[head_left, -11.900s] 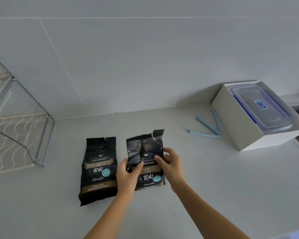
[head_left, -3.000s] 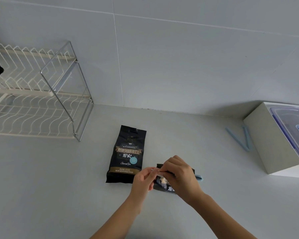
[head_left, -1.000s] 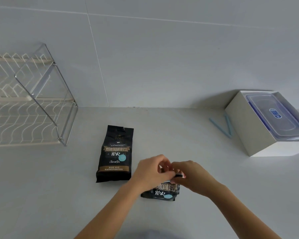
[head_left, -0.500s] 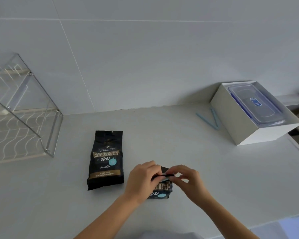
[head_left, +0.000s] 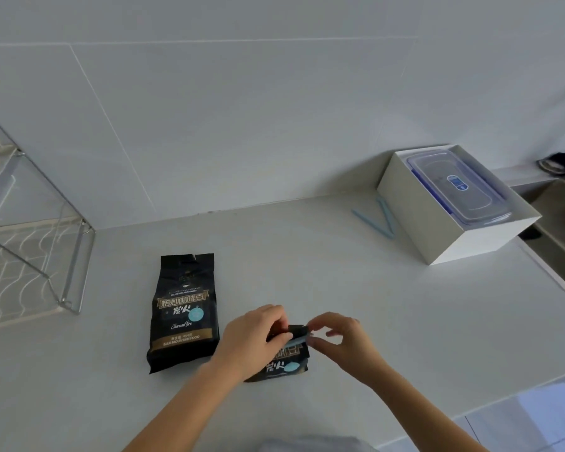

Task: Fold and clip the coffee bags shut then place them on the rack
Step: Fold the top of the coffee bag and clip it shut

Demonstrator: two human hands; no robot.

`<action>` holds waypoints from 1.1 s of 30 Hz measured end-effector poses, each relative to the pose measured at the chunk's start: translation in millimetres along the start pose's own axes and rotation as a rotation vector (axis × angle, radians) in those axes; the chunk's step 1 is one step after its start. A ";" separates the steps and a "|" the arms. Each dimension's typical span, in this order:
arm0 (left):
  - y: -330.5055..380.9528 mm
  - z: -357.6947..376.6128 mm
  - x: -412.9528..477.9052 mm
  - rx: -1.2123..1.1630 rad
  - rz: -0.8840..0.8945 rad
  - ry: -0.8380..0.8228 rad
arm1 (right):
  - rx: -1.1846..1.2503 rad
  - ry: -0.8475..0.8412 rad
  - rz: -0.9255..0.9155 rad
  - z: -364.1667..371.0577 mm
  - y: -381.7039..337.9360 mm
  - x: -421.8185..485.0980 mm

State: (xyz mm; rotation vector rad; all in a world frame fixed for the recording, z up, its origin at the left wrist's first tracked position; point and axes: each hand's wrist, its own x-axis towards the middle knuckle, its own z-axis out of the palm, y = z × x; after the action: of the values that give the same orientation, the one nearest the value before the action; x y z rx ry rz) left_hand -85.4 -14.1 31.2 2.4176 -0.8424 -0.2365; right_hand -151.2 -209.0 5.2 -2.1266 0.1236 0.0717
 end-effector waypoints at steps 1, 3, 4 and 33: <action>3.6 -0.8 2.7 0.049 0.029 -0.026 | -0.017 -0.003 -0.018 1.4 -1.3 0.2; 10.6 3.1 5.8 0.119 0.064 -0.043 | -0.044 -0.012 -0.061 7.1 -3.6 0.3; 13.2 6.5 6.3 0.120 0.060 -0.036 | -0.045 -0.008 -0.077 10.0 -4.1 0.0; -33.9 5.6 -42.6 -0.163 -0.063 0.239 | -0.068 0.084 -0.213 39.2 -12.7 -2.9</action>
State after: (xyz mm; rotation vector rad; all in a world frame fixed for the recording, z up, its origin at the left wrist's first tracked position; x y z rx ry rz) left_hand -103.2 31.5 6.8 2.2655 -0.6163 -0.0357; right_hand -152.7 -168.9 -4.6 -2.1992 -0.0567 -0.1405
